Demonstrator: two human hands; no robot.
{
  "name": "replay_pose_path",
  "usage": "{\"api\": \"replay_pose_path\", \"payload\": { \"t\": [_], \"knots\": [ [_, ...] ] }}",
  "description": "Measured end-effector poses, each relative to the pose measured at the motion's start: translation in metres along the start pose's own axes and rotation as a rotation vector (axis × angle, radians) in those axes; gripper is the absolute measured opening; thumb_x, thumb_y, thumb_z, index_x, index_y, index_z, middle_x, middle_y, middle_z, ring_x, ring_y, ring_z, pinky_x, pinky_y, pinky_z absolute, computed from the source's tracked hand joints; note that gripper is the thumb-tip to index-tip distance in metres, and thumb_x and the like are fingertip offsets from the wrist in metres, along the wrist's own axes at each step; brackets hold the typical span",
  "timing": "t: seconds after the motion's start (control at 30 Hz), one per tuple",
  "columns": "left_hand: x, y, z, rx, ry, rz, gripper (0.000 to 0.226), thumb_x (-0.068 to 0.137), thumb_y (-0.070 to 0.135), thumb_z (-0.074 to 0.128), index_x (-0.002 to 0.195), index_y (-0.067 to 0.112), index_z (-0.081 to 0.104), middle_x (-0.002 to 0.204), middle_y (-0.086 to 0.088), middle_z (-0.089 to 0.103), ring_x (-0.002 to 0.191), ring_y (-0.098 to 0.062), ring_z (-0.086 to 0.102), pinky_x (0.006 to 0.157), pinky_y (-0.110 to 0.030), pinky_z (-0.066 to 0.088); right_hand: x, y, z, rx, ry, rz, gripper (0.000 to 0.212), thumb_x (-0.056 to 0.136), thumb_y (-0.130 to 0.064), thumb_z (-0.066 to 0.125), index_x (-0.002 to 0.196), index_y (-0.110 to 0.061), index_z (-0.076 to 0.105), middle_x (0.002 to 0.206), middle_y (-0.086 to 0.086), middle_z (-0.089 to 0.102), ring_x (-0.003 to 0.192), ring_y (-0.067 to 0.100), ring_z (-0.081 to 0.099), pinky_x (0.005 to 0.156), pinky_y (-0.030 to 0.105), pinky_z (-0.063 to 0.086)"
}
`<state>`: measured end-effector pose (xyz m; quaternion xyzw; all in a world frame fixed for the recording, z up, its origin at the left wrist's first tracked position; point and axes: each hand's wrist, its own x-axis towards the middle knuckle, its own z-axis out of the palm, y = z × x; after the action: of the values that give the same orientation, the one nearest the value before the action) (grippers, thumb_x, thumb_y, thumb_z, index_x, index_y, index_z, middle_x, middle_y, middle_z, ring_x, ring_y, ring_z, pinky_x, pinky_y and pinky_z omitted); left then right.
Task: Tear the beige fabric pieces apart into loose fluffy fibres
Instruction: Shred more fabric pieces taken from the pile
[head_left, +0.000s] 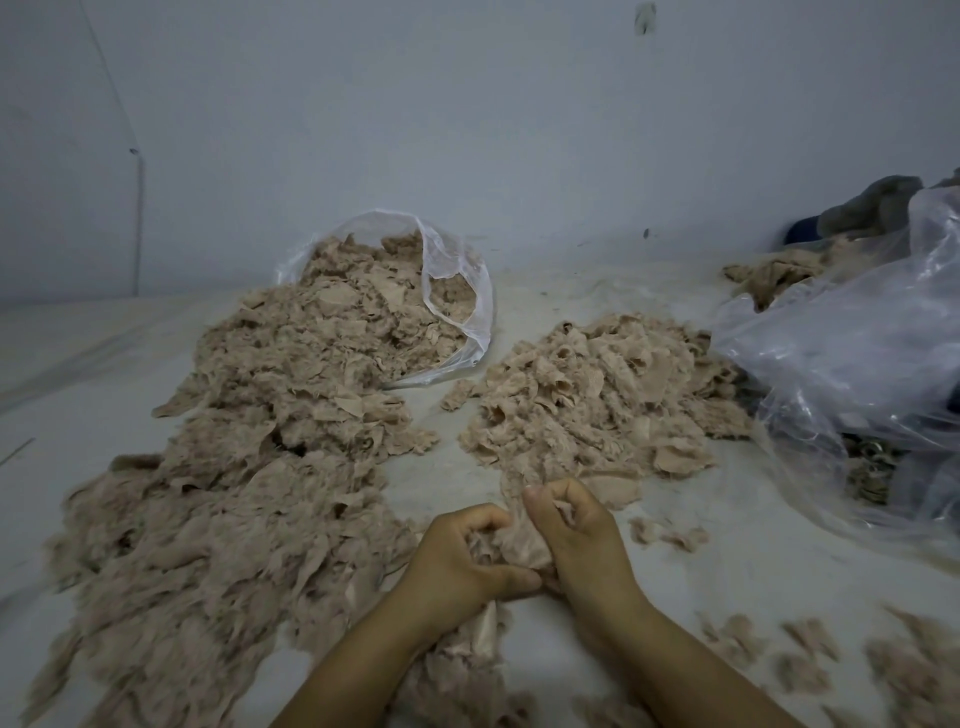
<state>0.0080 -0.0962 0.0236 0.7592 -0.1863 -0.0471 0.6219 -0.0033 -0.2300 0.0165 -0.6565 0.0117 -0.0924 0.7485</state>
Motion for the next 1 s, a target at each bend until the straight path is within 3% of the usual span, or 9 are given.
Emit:
{"api": "replay_pose_path", "payload": {
  "t": [0.07,0.13,0.23,0.37,0.43,0.63,0.77,0.87,1.0],
  "knots": [
    [-0.001,0.001,-0.001,-0.022,-0.084,-0.015,0.033,0.064,0.015,0.086,0.089,0.016,0.065,0.078,0.013,0.066,0.073,0.001,0.062,0.065,-0.014,0.047,0.001,0.000,-0.002,-0.060,0.015,-0.051,0.037,0.086,-0.030,0.066,0.084,0.004,0.052,0.069,0.026,0.051,0.064,0.026,0.049,0.060,0.047,0.046],
    [-0.002,0.002,-0.001,-0.024,-0.069,-0.021,0.031,0.068,0.028,0.083,0.090,0.017,0.063,0.077,0.016,0.064,0.076,0.000,0.061,0.067,-0.013,0.045,0.001,0.001,-0.002,-0.085,0.025,-0.075,0.032,0.085,-0.028,0.068,0.080,0.001,0.055,0.071,0.025,0.058,0.065,0.026,0.054,0.066,0.050,0.049],
    [0.001,0.001,0.002,-0.061,0.118,0.022,0.014,0.087,0.017,0.063,0.075,0.010,0.063,0.065,0.009,0.062,0.064,-0.004,0.057,0.061,-0.015,0.043,0.001,0.002,0.000,-0.107,0.042,-0.098,0.033,0.083,-0.027,0.071,0.074,-0.001,0.053,0.061,0.007,0.055,0.061,0.019,0.052,0.063,0.040,0.045],
    [0.001,-0.001,0.003,-0.029,0.182,0.023,0.030,0.096,0.011,0.048,0.067,0.008,0.058,0.049,0.005,0.055,0.048,-0.004,0.050,0.052,-0.014,0.040,0.001,0.001,0.001,-0.075,0.064,-0.109,0.033,0.082,-0.027,0.072,0.075,0.000,0.053,0.076,0.025,0.060,0.072,0.037,0.058,0.073,0.048,0.050],
    [0.001,-0.004,0.004,0.016,0.181,0.045,0.035,0.097,0.013,0.046,0.063,0.011,0.052,0.045,0.005,0.049,0.045,-0.005,0.044,0.050,-0.015,0.037,0.001,0.001,0.001,-0.079,0.078,-0.117,0.033,0.082,-0.027,0.072,0.075,-0.001,0.054,0.078,0.025,0.061,0.076,0.041,0.059,0.076,0.049,0.050],
    [0.001,-0.003,0.005,-0.043,0.192,0.044,0.040,0.086,0.040,0.046,0.062,0.007,0.048,0.042,0.006,0.042,0.041,-0.007,0.038,0.046,-0.017,0.035,0.000,-0.003,-0.003,-0.067,0.089,-0.148,0.037,0.078,-0.032,0.072,0.073,-0.001,0.053,0.068,0.012,0.060,0.066,0.019,0.057,0.065,0.030,0.048],
    [0.000,-0.002,0.001,-0.134,0.135,0.009,0.042,0.084,0.044,0.047,0.065,0.007,0.051,0.042,0.006,0.041,0.042,-0.008,0.038,0.048,-0.016,0.035,-0.001,-0.006,-0.003,-0.013,0.071,-0.111,0.045,0.075,-0.041,0.067,0.076,0.002,0.053,0.065,0.010,0.058,0.060,0.020,0.055,0.060,0.034,0.046],
    [-0.001,0.000,-0.002,-0.178,0.077,-0.016,0.038,0.084,0.043,0.050,0.056,0.018,0.053,0.041,0.004,0.041,0.041,-0.008,0.038,0.049,-0.017,0.036,0.002,-0.009,-0.004,0.057,0.130,-0.067,0.035,0.084,-0.034,0.064,0.070,-0.004,0.052,0.048,0.002,0.049,0.039,0.009,0.042,0.040,0.019,0.035],
    [0.001,0.001,-0.002,-0.181,0.051,-0.050,0.037,0.080,0.045,0.051,0.057,0.016,0.053,0.038,0.005,0.039,0.038,-0.006,0.035,0.046,-0.015,0.036,0.008,-0.009,-0.006,0.112,0.186,-0.040,0.031,0.088,-0.025,0.064,0.067,-0.007,0.050,0.051,0.006,0.047,0.038,0.007,0.038,0.038,0.016,0.032]
  ]
}}
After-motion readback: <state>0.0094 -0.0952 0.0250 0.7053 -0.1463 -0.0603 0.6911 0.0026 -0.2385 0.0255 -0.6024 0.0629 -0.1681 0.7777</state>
